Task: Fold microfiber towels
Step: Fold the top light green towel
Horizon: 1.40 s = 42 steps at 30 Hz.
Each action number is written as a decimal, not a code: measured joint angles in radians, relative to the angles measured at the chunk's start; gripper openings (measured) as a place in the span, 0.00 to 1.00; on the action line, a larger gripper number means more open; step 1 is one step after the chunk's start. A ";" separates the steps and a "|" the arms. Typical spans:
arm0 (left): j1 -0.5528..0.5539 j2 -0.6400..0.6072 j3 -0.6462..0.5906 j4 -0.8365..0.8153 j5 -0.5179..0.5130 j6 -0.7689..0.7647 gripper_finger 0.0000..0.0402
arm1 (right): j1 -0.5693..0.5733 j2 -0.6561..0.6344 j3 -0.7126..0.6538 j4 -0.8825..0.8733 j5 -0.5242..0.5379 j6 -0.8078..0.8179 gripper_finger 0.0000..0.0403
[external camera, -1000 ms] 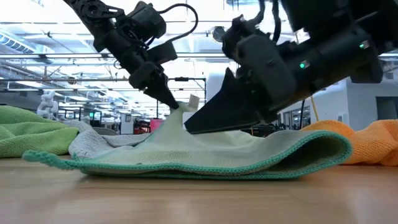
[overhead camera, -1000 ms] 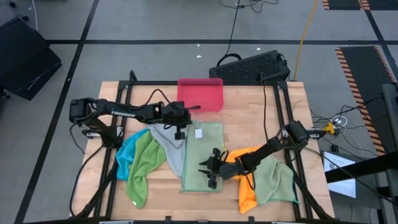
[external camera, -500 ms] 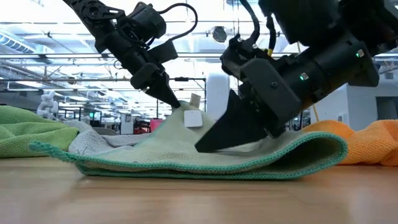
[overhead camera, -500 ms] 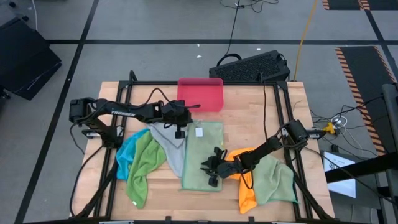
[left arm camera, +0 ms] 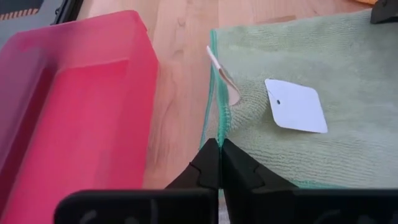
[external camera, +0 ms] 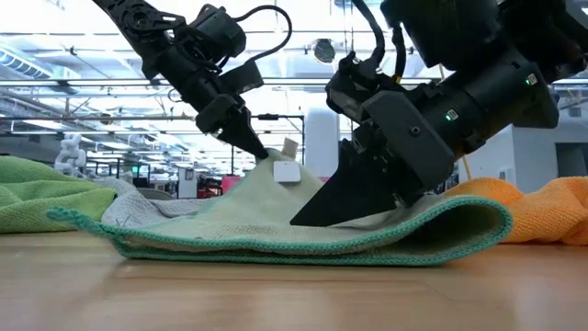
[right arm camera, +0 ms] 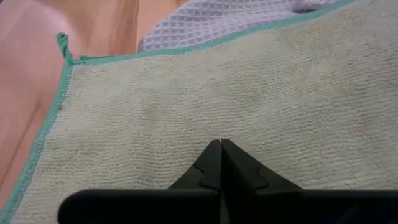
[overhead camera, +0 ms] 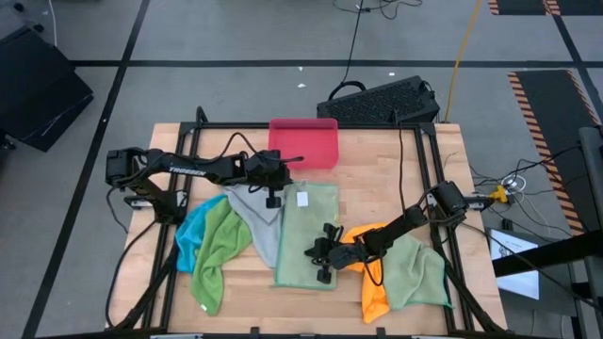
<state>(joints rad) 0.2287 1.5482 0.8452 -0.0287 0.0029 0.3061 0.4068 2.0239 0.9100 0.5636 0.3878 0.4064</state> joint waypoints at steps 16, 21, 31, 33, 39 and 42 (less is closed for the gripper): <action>0.002 0.024 -0.002 -0.004 -0.021 0.004 0.06 | 0.000 0.000 0.000 0.014 -0.027 0.000 0.00; 0.020 0.076 -0.002 -0.002 -0.036 0.005 0.01 | 0.001 0.000 0.000 0.038 -0.030 0.000 0.00; 0.030 0.117 -0.002 0.007 -0.055 -0.027 0.15 | 0.001 0.000 0.000 0.038 -0.030 0.000 0.00; 0.029 0.117 -0.002 0.015 -0.076 -0.029 0.19 | 0.001 0.000 0.000 0.037 -0.030 0.000 0.00; 0.029 0.110 -0.002 0.031 -0.158 -0.066 0.29 | 0.001 0.000 0.000 0.038 -0.029 0.000 0.00; 0.025 0.092 0.000 0.032 -0.179 -0.081 0.32 | 0.001 0.000 0.000 0.038 -0.026 0.000 0.00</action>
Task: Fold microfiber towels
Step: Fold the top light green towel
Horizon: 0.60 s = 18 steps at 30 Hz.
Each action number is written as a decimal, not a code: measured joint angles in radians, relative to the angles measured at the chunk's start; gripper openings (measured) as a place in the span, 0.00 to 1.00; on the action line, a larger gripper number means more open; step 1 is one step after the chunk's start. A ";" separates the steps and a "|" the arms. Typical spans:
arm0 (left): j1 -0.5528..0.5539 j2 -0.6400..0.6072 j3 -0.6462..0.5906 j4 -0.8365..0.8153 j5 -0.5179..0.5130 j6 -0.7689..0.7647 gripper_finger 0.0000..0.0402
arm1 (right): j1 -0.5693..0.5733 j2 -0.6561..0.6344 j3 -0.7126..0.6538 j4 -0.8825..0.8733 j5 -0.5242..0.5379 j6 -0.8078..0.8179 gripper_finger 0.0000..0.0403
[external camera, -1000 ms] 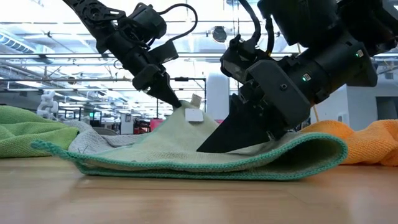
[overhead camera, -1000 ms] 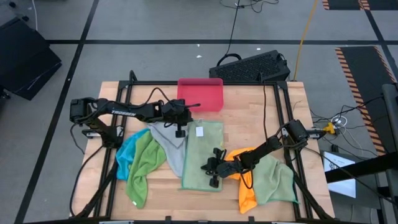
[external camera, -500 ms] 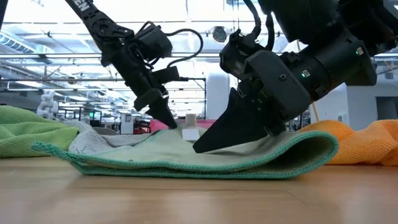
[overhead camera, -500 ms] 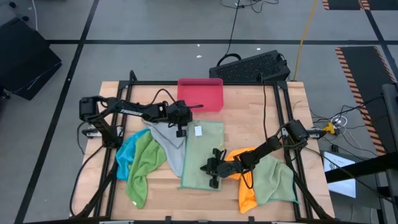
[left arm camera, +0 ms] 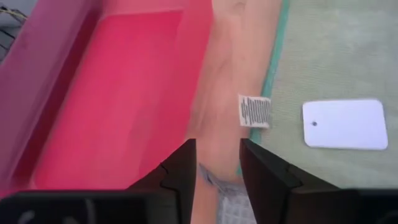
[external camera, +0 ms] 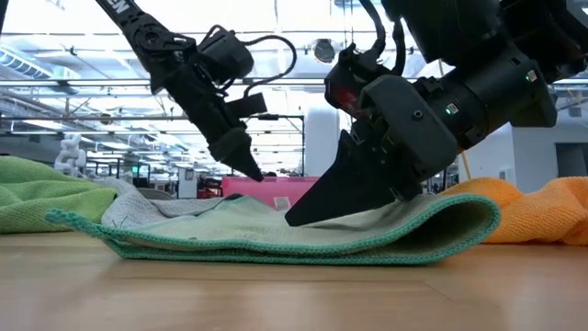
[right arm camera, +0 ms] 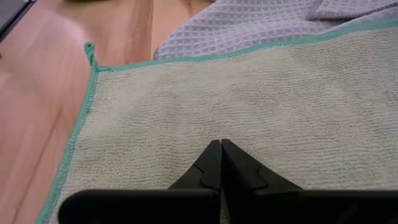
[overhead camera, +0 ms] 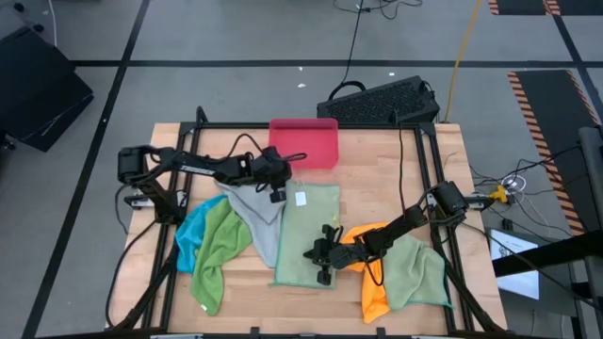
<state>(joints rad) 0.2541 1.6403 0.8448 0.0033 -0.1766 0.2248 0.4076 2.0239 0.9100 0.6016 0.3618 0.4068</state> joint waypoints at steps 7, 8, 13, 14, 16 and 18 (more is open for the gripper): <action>-0.074 -0.058 0.000 -0.082 0.084 -0.069 0.33 | 0.000 -0.002 0.000 0.023 0.001 -0.006 0.00; -0.097 -0.059 0.000 -0.088 0.092 -0.081 0.33 | 0.000 -0.004 0.000 0.023 0.001 -0.011 0.00; -0.252 -0.058 0.000 -0.154 0.067 -0.139 0.33 | 0.000 -0.022 0.000 0.013 0.002 -0.029 0.00; -0.288 -0.058 0.000 -0.158 0.051 -0.154 0.33 | 0.000 -0.027 0.000 0.012 0.002 -0.029 0.00; -0.362 -0.058 0.000 -0.160 0.002 -0.182 0.33 | 0.003 -0.049 0.000 -0.012 0.001 -0.032 0.00; -0.436 -0.058 0.000 -0.155 -0.048 -0.209 0.33 | 0.013 -0.075 0.000 -0.032 0.001 -0.035 0.00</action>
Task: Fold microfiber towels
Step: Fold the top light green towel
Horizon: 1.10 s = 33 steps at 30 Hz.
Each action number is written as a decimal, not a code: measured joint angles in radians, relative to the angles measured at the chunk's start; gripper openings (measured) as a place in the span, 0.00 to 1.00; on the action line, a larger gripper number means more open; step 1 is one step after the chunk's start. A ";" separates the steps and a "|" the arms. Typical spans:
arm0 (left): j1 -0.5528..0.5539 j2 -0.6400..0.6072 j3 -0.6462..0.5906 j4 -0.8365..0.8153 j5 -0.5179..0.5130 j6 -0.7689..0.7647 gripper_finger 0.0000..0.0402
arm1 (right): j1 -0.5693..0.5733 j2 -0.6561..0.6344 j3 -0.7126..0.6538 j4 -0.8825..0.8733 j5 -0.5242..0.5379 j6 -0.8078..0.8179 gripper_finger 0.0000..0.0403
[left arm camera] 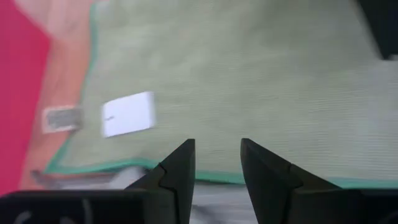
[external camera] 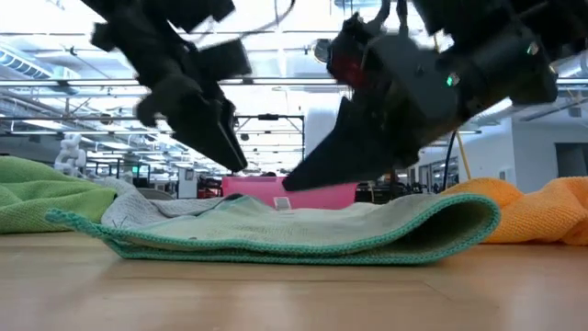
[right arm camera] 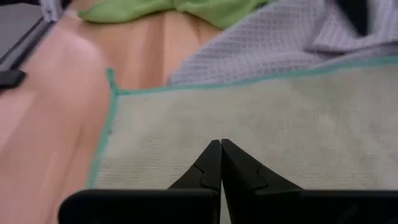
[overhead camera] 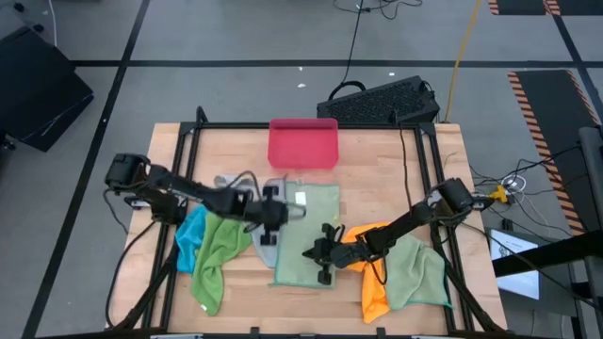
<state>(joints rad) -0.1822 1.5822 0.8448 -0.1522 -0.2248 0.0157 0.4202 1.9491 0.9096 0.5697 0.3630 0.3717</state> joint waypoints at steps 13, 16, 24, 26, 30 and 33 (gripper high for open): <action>-0.424 0.021 0.000 0.096 -0.278 -0.107 0.38 | 0.258 -0.099 0.000 -0.173 0.006 0.010 0.24; -0.484 0.038 0.000 0.136 -0.315 -0.122 0.46 | 0.313 -0.100 0.000 -0.210 0.046 0.012 0.33; -0.558 0.135 0.000 0.253 -0.375 -0.126 0.62 | 0.386 -0.099 0.000 -0.331 0.182 -0.120 0.49; -0.566 0.155 0.000 0.264 -0.391 -0.125 0.63 | 0.383 -0.098 0.000 -0.337 0.206 -0.181 0.50; -0.569 0.185 0.000 0.272 -0.405 -0.131 0.63 | 0.364 -0.081 0.000 -0.329 0.214 -0.310 0.50; -0.570 0.203 0.000 0.278 -0.405 -0.143 0.63 | 0.347 -0.052 0.000 -0.318 0.208 -0.374 0.49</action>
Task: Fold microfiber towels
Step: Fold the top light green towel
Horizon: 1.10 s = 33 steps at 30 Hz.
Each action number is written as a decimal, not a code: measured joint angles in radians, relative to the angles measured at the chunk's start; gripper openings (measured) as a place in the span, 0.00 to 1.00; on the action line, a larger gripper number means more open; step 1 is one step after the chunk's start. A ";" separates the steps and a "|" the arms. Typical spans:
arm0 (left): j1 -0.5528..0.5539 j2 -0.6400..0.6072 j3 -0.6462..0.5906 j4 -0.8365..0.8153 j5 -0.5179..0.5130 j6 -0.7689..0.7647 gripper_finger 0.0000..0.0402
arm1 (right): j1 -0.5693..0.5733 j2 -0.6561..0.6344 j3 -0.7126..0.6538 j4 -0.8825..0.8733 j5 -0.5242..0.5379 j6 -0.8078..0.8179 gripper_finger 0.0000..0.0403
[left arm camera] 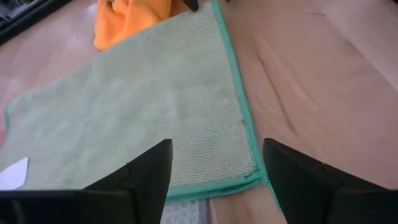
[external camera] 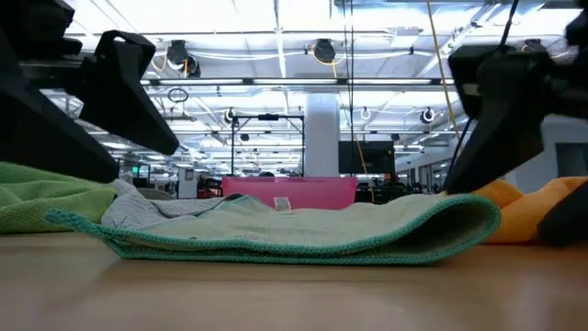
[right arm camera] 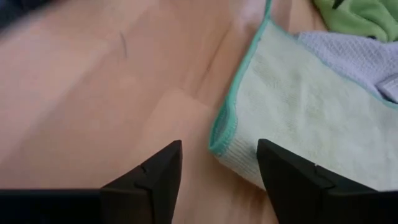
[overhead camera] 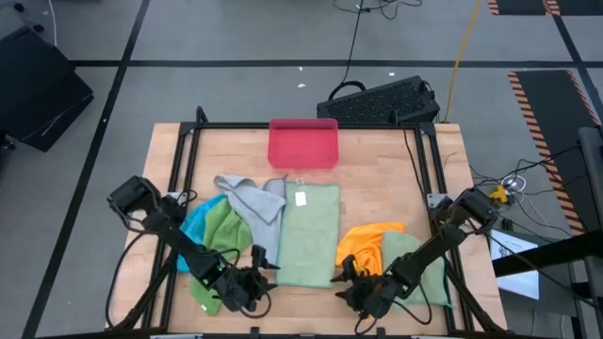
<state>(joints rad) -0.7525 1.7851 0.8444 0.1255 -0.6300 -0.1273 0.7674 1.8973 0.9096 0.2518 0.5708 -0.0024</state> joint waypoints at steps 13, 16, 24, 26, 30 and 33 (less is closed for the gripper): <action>0.005 0.008 0.000 0.007 -0.034 -0.007 0.63 | -0.027 0.033 0.001 0.028 0.004 -0.145 0.26; 0.012 0.008 0.000 0.007 -0.034 -0.007 0.63 | -0.030 0.033 0.001 0.027 0.003 -0.148 0.17; 0.016 0.008 0.000 0.135 -0.056 0.036 0.63 | -0.035 0.032 0.000 0.040 0.004 -0.143 0.02; 0.009 0.008 0.000 0.196 -0.091 0.066 0.63 | -0.037 0.027 -0.001 0.047 0.004 -0.145 0.03; -0.003 0.008 0.000 0.292 -0.135 0.127 0.63 | -0.044 0.008 -0.001 0.072 0.007 -0.139 0.02; -0.003 0.008 0.000 0.355 -0.141 0.166 0.63 | -0.055 -0.007 -0.001 0.080 0.008 -0.117 0.01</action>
<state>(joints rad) -0.7551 1.7936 0.8448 0.4801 -0.7712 0.0390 0.7124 1.8904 0.9085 0.3317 0.5789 -0.1196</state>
